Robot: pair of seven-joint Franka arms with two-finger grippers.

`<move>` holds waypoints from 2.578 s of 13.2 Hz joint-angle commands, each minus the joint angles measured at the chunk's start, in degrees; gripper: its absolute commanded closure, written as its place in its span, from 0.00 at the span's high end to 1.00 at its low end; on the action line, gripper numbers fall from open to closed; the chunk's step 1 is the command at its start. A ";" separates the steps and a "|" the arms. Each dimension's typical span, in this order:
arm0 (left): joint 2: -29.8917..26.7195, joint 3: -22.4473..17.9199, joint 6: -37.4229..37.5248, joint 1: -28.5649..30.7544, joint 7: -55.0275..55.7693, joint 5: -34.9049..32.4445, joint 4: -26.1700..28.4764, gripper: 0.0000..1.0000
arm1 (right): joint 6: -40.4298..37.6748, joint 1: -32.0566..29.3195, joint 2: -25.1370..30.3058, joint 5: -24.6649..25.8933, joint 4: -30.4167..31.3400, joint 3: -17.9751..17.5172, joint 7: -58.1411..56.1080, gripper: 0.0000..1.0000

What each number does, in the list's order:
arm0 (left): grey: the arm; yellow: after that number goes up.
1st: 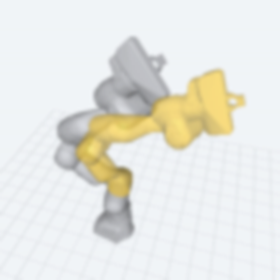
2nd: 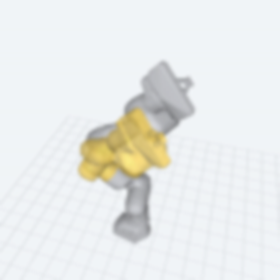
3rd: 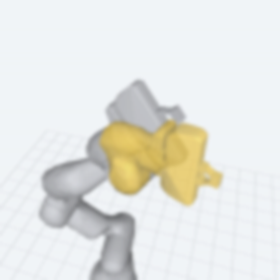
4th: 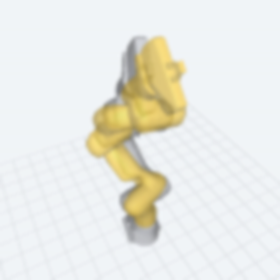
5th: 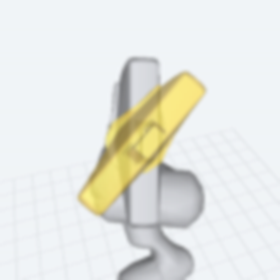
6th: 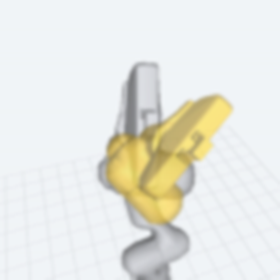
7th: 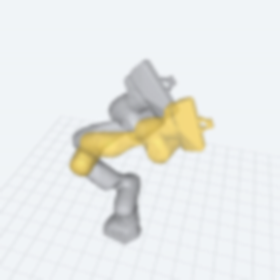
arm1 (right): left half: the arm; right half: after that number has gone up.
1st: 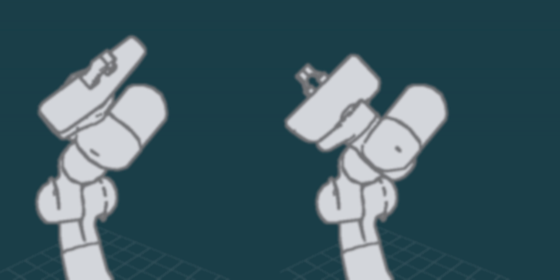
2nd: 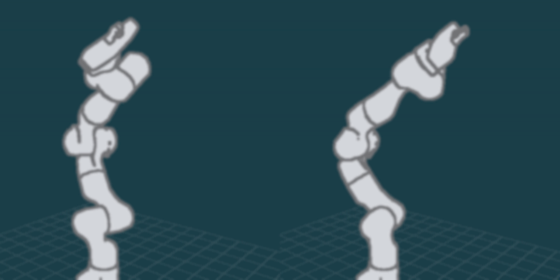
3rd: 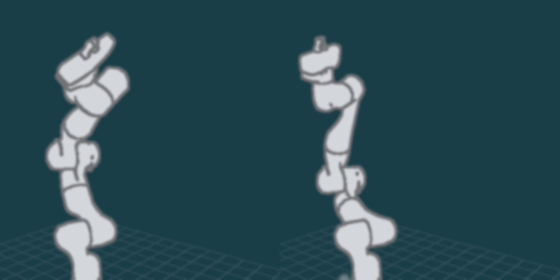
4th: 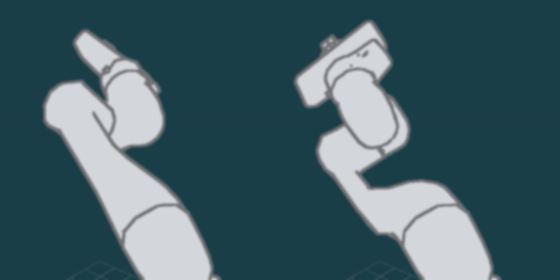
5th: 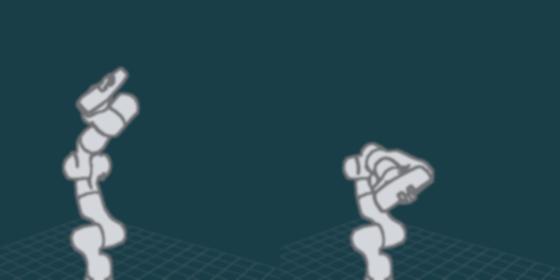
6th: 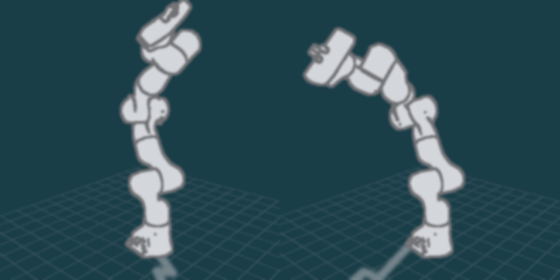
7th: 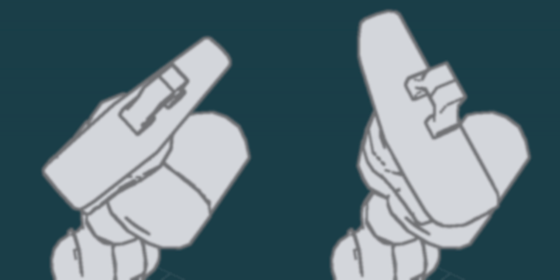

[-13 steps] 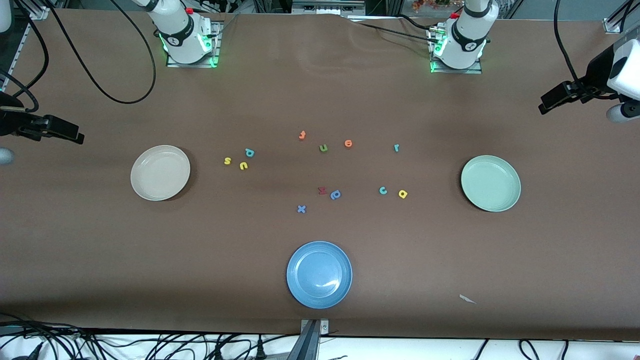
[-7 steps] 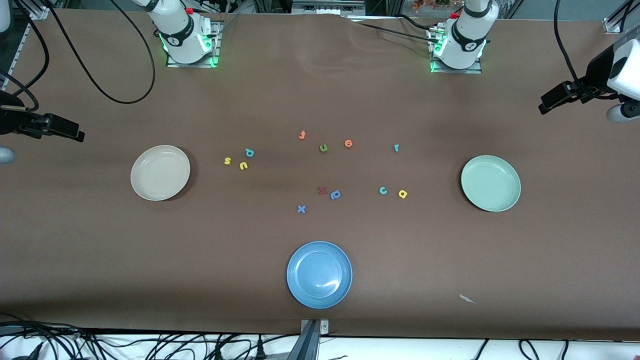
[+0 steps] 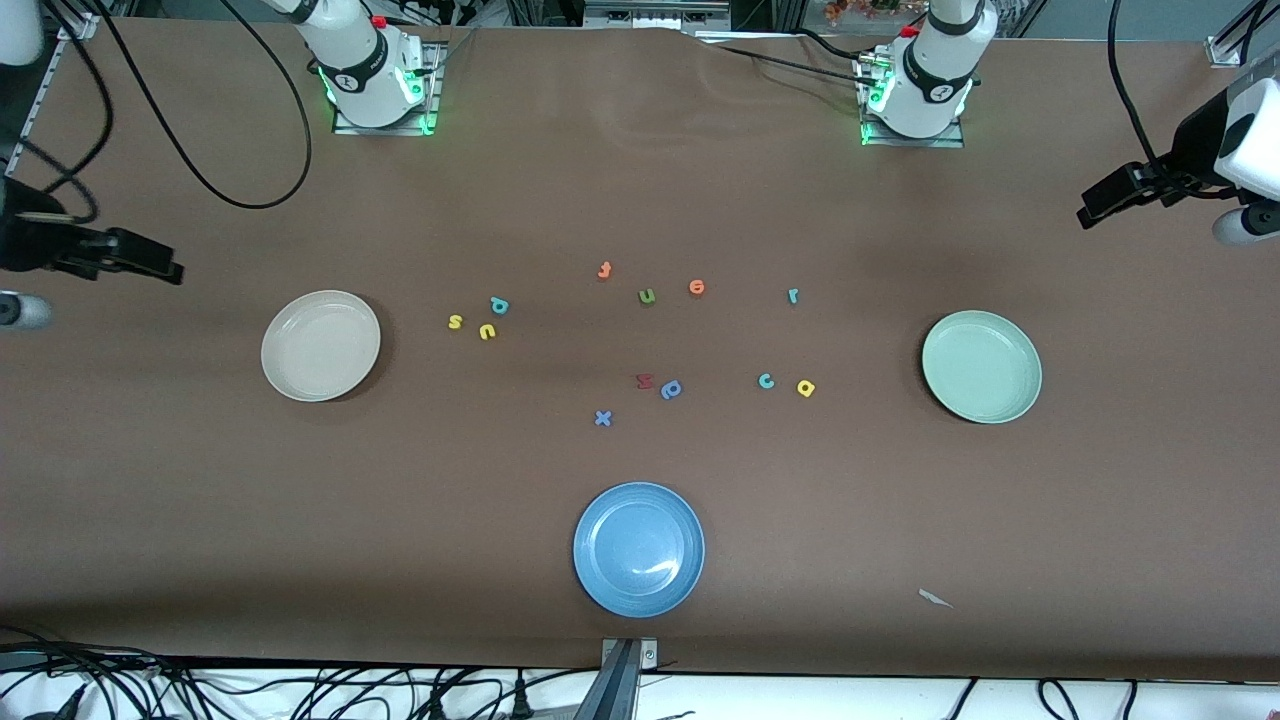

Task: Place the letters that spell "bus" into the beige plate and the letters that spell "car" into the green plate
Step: 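Reach the right gripper over the yellow s beside the beige plate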

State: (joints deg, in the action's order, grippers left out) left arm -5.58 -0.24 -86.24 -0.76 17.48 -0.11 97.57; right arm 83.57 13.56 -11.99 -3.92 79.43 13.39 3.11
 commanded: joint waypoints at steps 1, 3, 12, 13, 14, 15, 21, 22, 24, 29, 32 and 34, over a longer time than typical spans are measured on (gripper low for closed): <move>0.74 -0.11 1.51 -0.03 0.36 0.90 -1.85 1.00 | 1.93 5.23 -2.15 -0.91 -0.15 -0.03 7.84 1.00; 0.74 -0.11 1.51 -0.03 0.28 0.90 -1.85 1.00 | 2.82 8.84 -4.60 -1.35 0.37 -0.38 12.52 1.00; 0.74 -0.11 2.04 -0.03 0.28 0.90 -1.85 1.00 | 16.44 17.21 -6.11 -4.08 20.40 -1.52 17.46 0.99; 0.74 -0.11 2.04 -0.03 0.36 0.90 -1.85 1.00 | 19.06 17.29 -5.94 -4.08 23.20 -1.70 17.37 0.99; 0.74 -0.11 2.04 -0.03 0.36 0.90 -1.85 1.00 | 22.22 17.29 -5.41 -4.08 26.19 -1.79 16.93 0.99; 0.74 -0.11 2.04 -0.03 0.36 0.90 -1.85 1.00 | 24.68 17.29 -4.97 -3.99 28.65 -2.40 16.75 0.99; 0.74 -0.11 2.04 -0.03 0.36 0.90 -1.77 1.00 | 36.82 17.29 -6.55 -3.99 37.54 -3.19 13.95 0.96; 0.74 -0.11 2.04 -0.03 0.36 0.90 -1.85 1.00 | 38.75 17.29 -7.07 -3.90 38.95 -3.28 13.68 0.95; 0.74 -0.11 2.04 -0.03 0.36 0.90 -1.77 1.00 | 41.83 17.29 -7.95 -3.99 40.71 -4.42 12.89 0.95; 0.74 -0.11 2.04 -0.03 0.36 0.90 -1.85 1.00 | 53.08 17.29 -8.92 -3.99 46.87 -5.48 12.36 0.92; 0.74 -0.11 2.04 -0.03 0.36 0.90 -1.85 1.00 | 55.47 17.21 -10.41 -4.08 47.40 -5.57 10.69 0.83; 0.74 -0.11 2.13 0.06 0.36 0.90 -1.85 1.00 | 55.73 17.21 -10.42 -4.08 47.49 -5.57 10.69 0.81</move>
State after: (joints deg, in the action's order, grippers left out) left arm -5.54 -0.24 -85.50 -0.75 17.48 -0.11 97.49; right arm 138.03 30.83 -22.71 -6.96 126.16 8.03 15.19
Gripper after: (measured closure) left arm 0.000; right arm 0.181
